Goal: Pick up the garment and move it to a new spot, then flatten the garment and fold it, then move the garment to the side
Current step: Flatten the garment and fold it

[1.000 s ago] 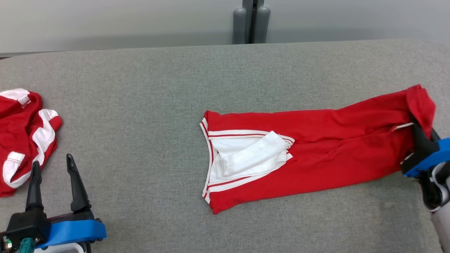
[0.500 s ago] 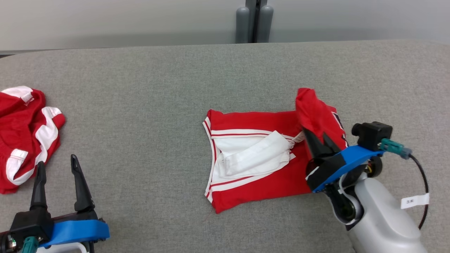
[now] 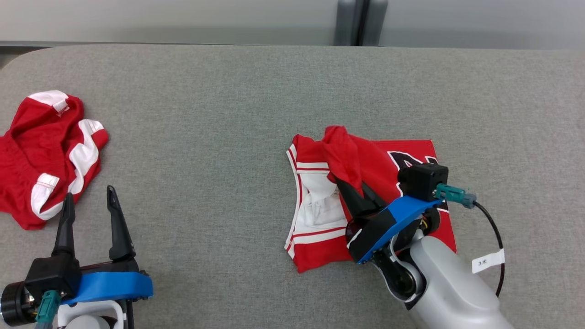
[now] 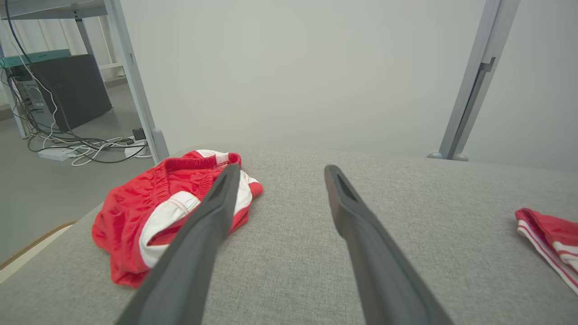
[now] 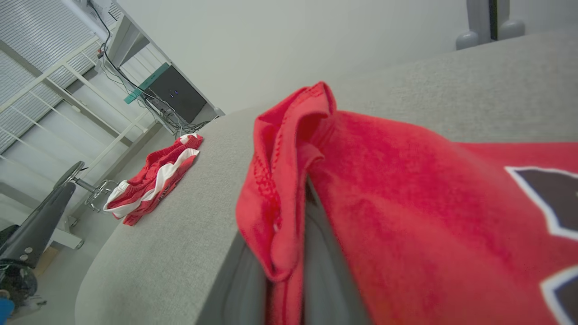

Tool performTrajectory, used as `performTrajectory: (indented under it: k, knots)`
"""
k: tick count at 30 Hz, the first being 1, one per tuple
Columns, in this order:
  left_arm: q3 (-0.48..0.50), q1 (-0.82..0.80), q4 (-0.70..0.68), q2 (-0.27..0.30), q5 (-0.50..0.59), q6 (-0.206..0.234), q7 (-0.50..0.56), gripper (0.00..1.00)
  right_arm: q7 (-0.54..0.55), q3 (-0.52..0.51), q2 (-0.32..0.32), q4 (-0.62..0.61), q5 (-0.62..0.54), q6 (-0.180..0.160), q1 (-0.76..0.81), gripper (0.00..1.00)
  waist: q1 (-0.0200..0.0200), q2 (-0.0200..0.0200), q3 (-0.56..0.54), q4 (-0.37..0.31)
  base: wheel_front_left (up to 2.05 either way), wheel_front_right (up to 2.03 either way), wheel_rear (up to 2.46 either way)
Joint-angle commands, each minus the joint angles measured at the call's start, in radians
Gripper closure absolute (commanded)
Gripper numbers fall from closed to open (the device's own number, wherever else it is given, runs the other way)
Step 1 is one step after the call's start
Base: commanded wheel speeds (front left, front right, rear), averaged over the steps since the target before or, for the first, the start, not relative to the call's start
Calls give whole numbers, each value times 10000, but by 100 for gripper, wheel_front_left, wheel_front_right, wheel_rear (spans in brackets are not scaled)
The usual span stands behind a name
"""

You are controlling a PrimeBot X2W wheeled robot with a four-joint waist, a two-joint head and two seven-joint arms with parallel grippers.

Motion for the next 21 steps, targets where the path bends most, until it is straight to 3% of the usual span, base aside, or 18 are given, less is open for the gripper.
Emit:
performTrajectory:
  k: [1,5,6,7,10,13,16,21]
  knots:
    - [-58,-97,31,-20,-54,-8,-47,0,-109,187,17,94,241,5,-136,100,-1,-3,42,66,0,0,0]
    - [-183,-168,38,-20,-107,82,-47,0,-452,821,10,517,860,5,-295,100,-1,-3,94,179,0,0,0]
    - [-218,-151,32,-21,-114,110,-47,0,-588,906,0,677,911,5,-370,92,-1,-3,105,187,0,0,0]
    - [-228,-163,81,-19,-113,104,-47,0,-683,1030,-2,854,945,5,-458,0,-1,-3,118,192,0,0,0]
    - [-135,-239,149,-19,-74,56,-47,0,-948,1409,2,1184,983,5,-702,0,-1,-3,116,129,0,0,0]
    - [-23,-193,160,-18,22,28,-47,0,-1231,1566,-11,1521,308,3,-993,0,-1,-3,46,-17,0,0,0]
    - [58,-151,113,-21,123,6,-47,0,-1409,1284,-143,1500,-206,3,-1107,0,-1,-3,-46,-201,0,0,0]
    - [215,-70,55,-20,205,-28,-47,0,-1468,46,-922,572,-1105,5,-751,0,-1,-3,-212,-515,0,0,0]
